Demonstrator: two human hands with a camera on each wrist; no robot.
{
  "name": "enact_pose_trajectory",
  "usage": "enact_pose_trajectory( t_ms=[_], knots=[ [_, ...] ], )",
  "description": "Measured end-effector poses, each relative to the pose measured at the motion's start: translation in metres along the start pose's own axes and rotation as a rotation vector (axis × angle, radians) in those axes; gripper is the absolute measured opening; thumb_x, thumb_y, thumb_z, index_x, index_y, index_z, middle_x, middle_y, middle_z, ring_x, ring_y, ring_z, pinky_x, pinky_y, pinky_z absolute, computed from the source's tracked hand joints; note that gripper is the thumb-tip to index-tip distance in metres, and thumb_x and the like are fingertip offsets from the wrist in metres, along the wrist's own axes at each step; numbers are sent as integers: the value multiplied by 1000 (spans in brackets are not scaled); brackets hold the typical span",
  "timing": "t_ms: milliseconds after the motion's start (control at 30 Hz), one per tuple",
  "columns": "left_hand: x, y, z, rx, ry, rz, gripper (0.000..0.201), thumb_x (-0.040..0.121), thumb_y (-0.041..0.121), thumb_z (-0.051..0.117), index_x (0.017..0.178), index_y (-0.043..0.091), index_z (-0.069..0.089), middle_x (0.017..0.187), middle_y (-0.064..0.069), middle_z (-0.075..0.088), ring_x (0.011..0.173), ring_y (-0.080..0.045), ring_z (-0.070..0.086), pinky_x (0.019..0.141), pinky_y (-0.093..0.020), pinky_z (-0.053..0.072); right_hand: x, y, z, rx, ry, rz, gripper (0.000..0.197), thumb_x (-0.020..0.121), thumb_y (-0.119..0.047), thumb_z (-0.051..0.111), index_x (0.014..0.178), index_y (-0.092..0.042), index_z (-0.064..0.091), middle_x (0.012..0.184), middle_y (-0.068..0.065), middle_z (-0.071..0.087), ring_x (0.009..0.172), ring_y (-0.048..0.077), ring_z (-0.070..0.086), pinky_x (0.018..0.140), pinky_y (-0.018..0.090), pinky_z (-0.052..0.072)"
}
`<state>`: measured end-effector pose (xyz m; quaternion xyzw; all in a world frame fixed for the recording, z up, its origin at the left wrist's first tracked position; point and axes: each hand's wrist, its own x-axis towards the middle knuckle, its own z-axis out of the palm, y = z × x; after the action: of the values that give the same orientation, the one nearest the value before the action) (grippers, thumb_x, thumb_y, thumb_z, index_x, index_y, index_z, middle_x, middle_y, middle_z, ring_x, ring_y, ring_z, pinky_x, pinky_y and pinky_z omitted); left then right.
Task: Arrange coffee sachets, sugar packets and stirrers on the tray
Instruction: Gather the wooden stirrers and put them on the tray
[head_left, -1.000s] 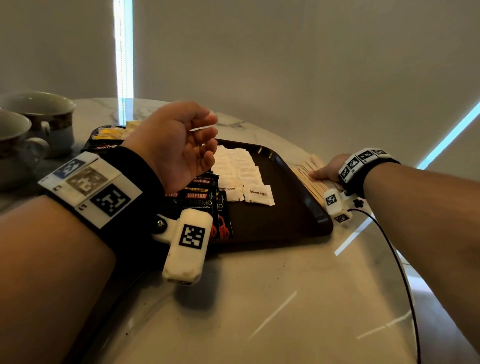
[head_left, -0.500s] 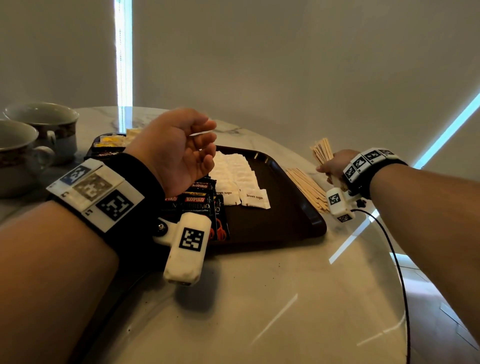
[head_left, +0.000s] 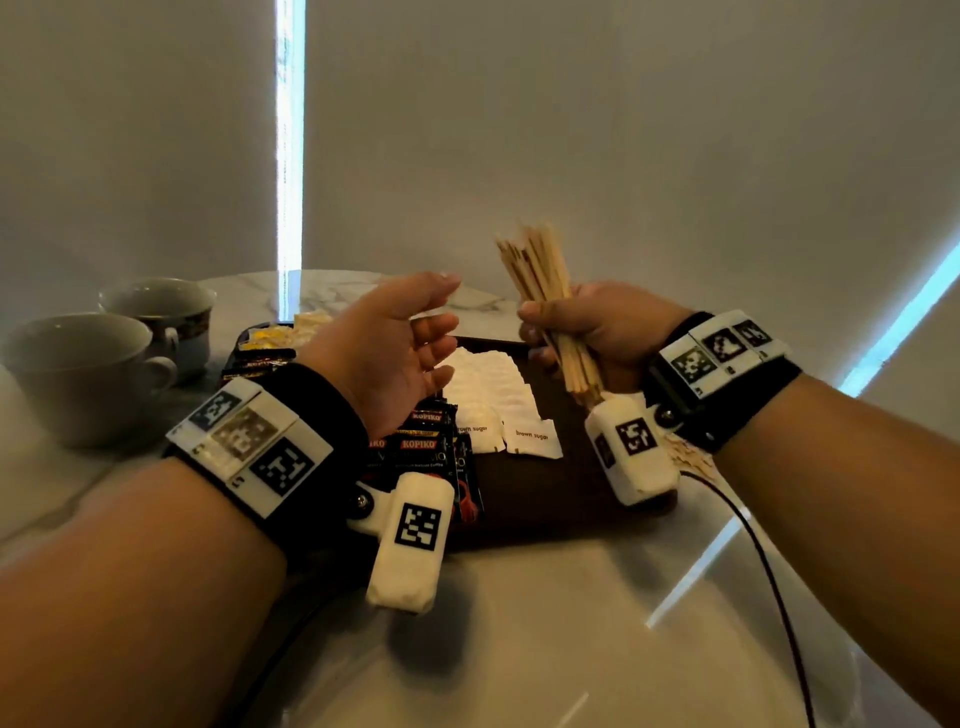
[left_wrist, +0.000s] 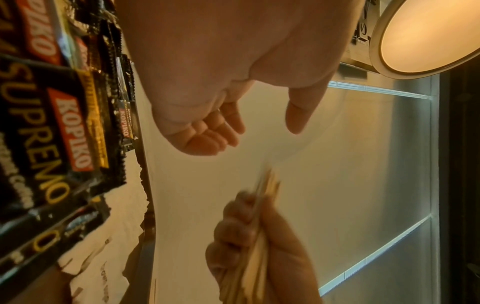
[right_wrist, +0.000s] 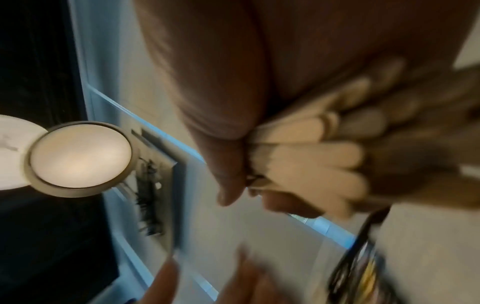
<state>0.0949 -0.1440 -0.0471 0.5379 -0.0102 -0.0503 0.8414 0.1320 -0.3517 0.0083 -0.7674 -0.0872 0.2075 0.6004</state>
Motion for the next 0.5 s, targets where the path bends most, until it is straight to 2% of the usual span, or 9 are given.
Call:
enact_pose_trajectory(
  t_ms=[67,100,133,200,233,300,367,433,500],
  knots=[
    [-2,0,-2,95,-100,20,69,75,51,72,133,15,59,123,-8,63,115,-26,58,89,-41,48,0,5,28,49,-215,-49,12,96,-16,58,106,-10,54,76,3,56,60,15,55,55,28,50],
    [-3,1,-3,147,-166,39,69,77,52,69,133,13,60,127,-11,65,118,-31,59,93,-45,49,2,8,39,52,-297,-63,12,94,-17,59,103,-10,57,77,4,56,60,15,55,56,27,50],
    [-5,1,-4,174,-227,52,62,83,50,67,129,9,61,124,-15,67,112,-34,63,90,-47,52,5,10,48,52,-358,-68,13,92,-18,61,102,-9,57,78,6,56,60,15,56,56,27,50],
    [-9,2,-3,186,-294,60,45,93,40,60,120,5,62,104,-19,70,84,-34,67,68,-41,56,10,15,59,82,-441,-75,24,86,-19,66,103,-6,55,79,10,54,60,16,58,54,28,52],
    [-9,1,-3,187,-286,65,38,96,37,58,116,5,63,94,-19,70,73,-32,66,59,-37,54,14,18,62,118,-462,-85,30,83,-20,69,105,-6,54,78,11,54,59,17,58,52,29,52],
    [-9,2,-1,198,-228,94,34,98,35,58,108,3,66,88,-20,69,66,-33,62,52,-34,52,19,23,65,188,-486,-122,36,79,-23,75,105,-5,56,77,11,57,59,18,60,51,29,52],
    [-7,0,-1,223,-154,128,35,97,37,61,103,5,72,95,-25,69,67,-37,58,53,-34,52,23,29,66,232,-504,-167,40,74,-31,85,97,-7,64,77,10,62,60,19,63,52,29,54],
    [-4,-1,0,221,-112,126,36,92,43,62,97,10,77,104,-27,72,75,-48,61,62,-38,54,25,34,67,236,-477,-173,41,67,-38,90,88,-10,69,77,9,65,62,18,65,53,28,56],
    [-4,-1,2,179,-76,128,38,99,41,57,99,7,75,102,-21,76,80,-46,67,62,-38,55,24,39,65,191,-403,-172,34,71,-35,88,89,-12,70,77,8,66,63,19,65,54,27,55]
  ],
)
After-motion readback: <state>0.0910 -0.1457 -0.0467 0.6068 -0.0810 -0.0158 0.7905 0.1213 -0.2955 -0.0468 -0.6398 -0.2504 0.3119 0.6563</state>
